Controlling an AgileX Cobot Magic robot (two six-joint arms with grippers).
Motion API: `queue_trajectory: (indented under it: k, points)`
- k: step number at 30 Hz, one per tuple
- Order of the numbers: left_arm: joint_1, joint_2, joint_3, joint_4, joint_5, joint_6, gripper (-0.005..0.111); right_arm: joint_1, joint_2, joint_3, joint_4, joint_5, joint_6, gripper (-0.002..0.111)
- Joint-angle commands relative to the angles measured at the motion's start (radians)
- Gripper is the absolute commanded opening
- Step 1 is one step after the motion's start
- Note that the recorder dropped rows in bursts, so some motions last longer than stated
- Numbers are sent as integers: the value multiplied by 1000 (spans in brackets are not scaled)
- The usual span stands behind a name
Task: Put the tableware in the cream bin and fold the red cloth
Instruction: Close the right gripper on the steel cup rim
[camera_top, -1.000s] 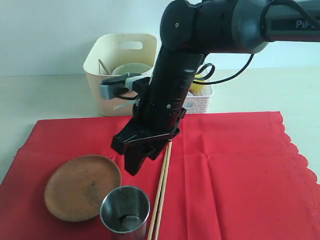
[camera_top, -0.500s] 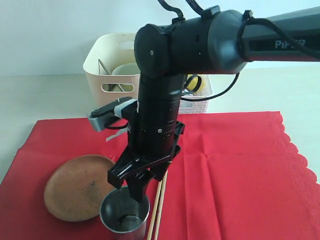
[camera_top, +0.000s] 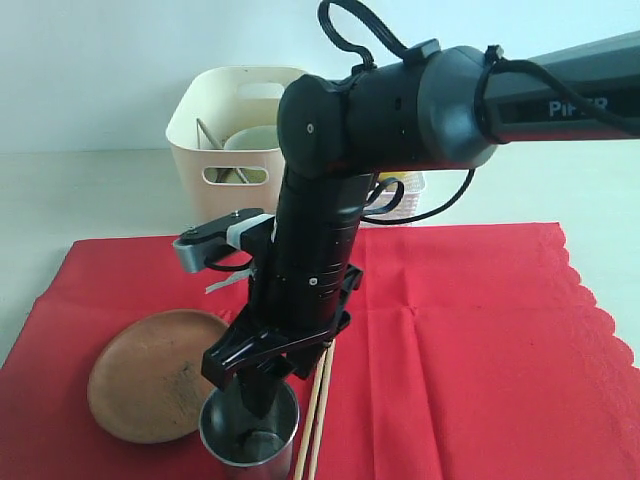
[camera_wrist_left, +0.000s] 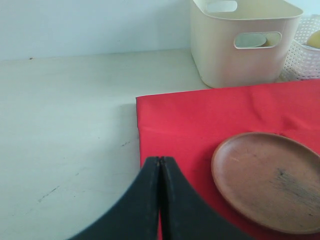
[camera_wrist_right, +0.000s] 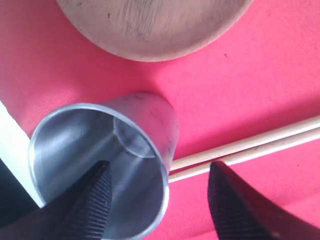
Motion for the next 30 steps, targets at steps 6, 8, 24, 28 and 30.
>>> queue_trajectory:
  k: [6, 8, 24, 28, 30]
  points:
    - [2, -6, 2, -5, -11, -5, 0, 1, 51, 5, 1, -12, -9, 55]
    - [2, -6, 2, -5, -11, -5, 0, 1, 61, 7, 1, -12, -9, 55]
    - [2, -6, 2, -5, -11, -5, 0, 1, 76, 17, -12, -64, -9, 36]
    - [2, -6, 2, -5, -11, -5, 0, 1, 76, 17, -38, -64, -9, 15]
    - [2, -6, 2, -5, -11, -5, 0, 1, 74, 17, -48, -60, -9, 2]
